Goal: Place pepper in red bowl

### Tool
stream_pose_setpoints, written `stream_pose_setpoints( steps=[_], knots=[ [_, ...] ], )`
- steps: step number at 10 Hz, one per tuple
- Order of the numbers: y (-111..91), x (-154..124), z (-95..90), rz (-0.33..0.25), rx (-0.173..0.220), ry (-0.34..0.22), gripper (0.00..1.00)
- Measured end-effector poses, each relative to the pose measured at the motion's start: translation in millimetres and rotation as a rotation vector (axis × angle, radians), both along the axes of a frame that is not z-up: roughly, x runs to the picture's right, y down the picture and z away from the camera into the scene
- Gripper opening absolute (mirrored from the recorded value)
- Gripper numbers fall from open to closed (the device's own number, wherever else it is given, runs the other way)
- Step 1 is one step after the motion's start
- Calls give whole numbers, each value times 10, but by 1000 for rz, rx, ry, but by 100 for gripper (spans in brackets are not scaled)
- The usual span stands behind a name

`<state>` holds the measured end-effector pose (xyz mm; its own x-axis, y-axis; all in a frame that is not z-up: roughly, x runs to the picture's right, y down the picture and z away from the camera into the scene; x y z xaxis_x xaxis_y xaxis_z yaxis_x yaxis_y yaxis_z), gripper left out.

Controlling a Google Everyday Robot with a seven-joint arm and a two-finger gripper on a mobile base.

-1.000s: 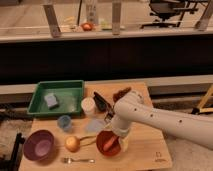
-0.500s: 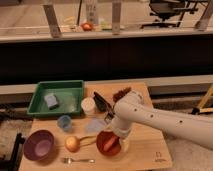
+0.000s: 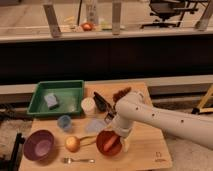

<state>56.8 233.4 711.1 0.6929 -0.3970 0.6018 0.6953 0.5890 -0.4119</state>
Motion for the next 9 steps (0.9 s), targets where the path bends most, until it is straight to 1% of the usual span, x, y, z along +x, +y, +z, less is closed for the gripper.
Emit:
stream_pose_setpoints(
  steps=[3, 9],
  knots=[
    [-54, 25, 6, 3, 1, -9, 80],
    [-56, 29, 7, 3, 1, -10, 80]
  ],
)
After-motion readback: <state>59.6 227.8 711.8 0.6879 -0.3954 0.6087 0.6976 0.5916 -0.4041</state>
